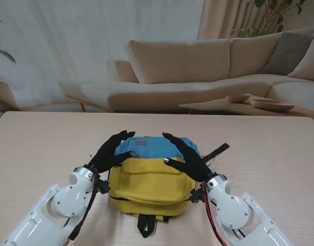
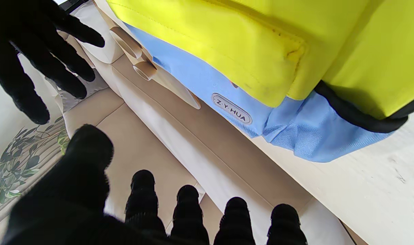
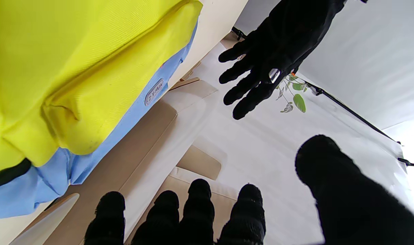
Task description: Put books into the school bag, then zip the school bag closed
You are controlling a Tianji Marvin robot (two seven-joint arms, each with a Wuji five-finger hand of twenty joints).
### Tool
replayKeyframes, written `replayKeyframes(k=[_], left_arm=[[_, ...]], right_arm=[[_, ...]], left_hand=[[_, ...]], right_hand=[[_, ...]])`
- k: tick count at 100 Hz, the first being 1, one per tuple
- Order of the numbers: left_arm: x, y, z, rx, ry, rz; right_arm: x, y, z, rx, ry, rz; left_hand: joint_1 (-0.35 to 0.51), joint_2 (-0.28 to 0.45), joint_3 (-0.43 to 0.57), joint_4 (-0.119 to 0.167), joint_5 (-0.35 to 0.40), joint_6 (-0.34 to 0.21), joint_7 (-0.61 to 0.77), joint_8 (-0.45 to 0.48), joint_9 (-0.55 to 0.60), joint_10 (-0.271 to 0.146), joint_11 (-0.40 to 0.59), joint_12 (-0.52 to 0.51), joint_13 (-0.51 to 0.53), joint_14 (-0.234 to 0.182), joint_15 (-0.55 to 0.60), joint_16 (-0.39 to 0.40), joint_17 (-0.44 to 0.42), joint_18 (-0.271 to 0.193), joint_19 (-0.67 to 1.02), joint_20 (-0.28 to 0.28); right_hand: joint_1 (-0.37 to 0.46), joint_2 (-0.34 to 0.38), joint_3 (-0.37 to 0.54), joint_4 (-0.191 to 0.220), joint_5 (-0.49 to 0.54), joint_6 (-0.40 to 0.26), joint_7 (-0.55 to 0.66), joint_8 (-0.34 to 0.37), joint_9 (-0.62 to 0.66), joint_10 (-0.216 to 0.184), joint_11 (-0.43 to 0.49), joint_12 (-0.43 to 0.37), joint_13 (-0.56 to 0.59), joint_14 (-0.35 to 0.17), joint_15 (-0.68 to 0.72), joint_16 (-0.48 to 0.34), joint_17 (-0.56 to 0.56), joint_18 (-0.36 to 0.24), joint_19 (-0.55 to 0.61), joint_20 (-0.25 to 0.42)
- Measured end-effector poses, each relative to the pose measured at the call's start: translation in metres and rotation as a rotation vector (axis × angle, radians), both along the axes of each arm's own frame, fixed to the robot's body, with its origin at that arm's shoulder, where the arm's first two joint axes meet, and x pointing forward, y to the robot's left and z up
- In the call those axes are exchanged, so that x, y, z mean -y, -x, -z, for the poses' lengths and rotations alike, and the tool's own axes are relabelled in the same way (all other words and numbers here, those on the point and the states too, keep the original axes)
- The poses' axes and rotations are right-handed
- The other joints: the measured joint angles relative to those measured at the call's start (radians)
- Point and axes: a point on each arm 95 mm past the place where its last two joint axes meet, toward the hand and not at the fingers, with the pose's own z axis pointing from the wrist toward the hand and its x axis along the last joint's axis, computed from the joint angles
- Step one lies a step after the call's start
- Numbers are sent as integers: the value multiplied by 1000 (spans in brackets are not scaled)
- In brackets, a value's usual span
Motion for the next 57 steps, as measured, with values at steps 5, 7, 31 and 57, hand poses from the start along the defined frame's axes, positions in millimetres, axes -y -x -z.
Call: replayKeyframes(k=[5,7,31,57], left_arm=[[1,1,0,0,1,1],[1,1,0,0,0,2],[6,2,1,-14,4,7],[5,3,1,-4,7,13]], right_arm=[[1,0,1,-4,-1,0],[1,1,1,-6,-2,1],[5,-1,4,-12,0,-8],[7,-3,6,-15,4,-3]], left_hand=[[0,0,0,0,0,0,0,0,0,0,0,0,0,0,0,0,0,0,0,0],[0,0,0,0,0,0,0,0,0,0,0,0,0,0,0,0,0,0,0,0],[0,0,0,0,0,0,6,0,0,0,0,0,0,0,0,0,0,0,0,0],[1,0,0,0,0,0,10,0,0,0,0,0,0,0,0,0,0,0,0,-1]], right_hand=[[0,0,0,0,0,0,0,0,0,0,0,0,0,0,0,0,0,0,-9,1],[0,0,0,0,0,0,0,0,0,0,0,0,0,0,0,0,0,0,-10,3],[0,0,0,0,0,0,0,0,0,0,-1,-1,0,0,0,-1,0,0,-23,11],[0,1,-10,0,0,0,0,0,0,0,-2,-2,0,0,0,-2,0,0,-34,23]])
